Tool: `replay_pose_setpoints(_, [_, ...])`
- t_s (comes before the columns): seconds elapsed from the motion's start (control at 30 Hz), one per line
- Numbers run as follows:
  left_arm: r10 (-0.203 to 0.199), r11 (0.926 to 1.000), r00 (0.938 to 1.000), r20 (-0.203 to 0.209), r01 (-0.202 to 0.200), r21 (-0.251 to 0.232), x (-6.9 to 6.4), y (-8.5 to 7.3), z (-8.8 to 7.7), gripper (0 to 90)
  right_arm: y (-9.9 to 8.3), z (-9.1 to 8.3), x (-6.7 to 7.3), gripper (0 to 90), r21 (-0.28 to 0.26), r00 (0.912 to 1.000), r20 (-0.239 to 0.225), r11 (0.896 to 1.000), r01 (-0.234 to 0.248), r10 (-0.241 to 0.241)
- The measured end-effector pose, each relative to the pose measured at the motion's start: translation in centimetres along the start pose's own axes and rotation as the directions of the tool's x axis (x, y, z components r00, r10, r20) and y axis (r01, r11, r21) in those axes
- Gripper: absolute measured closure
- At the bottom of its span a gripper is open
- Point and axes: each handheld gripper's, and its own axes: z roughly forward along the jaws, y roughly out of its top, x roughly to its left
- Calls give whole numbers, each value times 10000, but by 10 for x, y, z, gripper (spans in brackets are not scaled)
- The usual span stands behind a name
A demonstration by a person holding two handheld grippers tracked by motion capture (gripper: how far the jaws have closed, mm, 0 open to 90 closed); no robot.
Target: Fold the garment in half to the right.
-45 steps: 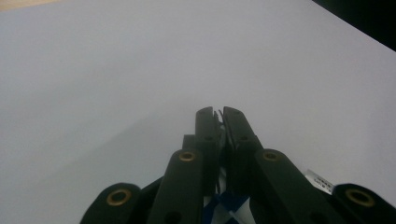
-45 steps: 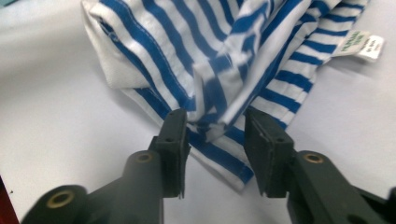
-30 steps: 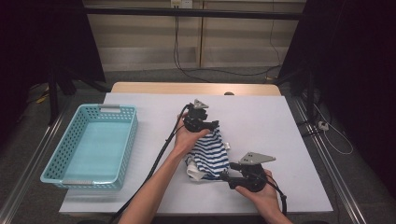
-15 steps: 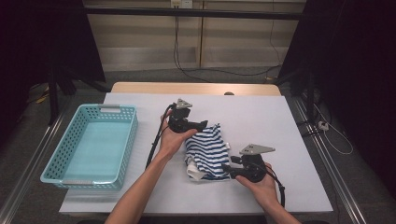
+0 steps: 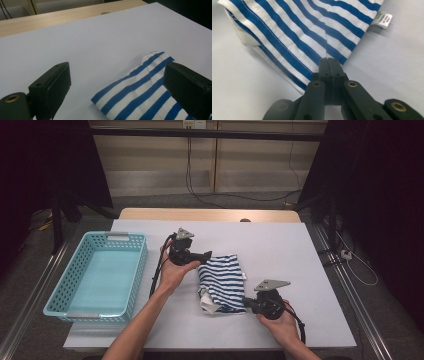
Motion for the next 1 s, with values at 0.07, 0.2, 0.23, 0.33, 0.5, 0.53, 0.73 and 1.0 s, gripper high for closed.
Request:
replay_pose_setpoints(0.07, [-97, 9999, 9999, 54, 97, -59, 0, -1, -3, 70, 3, -2, -1, 761, -233, 9999, 5, 9996, 149, -149])
replay_pose_setpoints(0.2, [-90, 9995, 9995, 310, 99, -289, 0, -6, -13, 48, 21, -3, -6, 638, -1016, 9997, -55, 9946, 214, -220])
replay_pose_setpoints(0.23, [-474, 9973, 9982, 370, 494, -551, -3, -9, -13, 41, 27, -2, -9, 611, -1206, 9994, -49, 9922, 325, -333])
replay_pose_setpoints(0.33, [-118, 9988, 9989, 460, 140, -473, -1, -14, -21, 40, 45, 2, -18, 591, -1704, 9999, -77, 9853, 125, -140])
replay_pose_setpoints(0.5, [-1, 9982, 9982, 596, 37, -598, -7, -22, -30, 42, 72, 18, -33, 563, -1915, 9992, 354, 9812, 252, -187])
replay_pose_setpoints(0.53, [252, 9982, 9979, 593, -219, -550, -7, -24, -32, 42, 77, 23, -37, 563, -1841, 9987, 432, 9824, 327, -251])
replay_pose_setpoints(0.73, [235, 9973, 9958, 884, -172, -720, -23, -31, -38, 44, 108, 50, -52, 573, -1177, 9931, 1116, 9919, 487, -355])
replay_pose_setpoints(1.0, [483, 9976, 9935, 1036, -429, -542, -28, -41, -46, 40, 113, 84, -71, 757, -334, 9938, 1112, 9994, 101, -63])
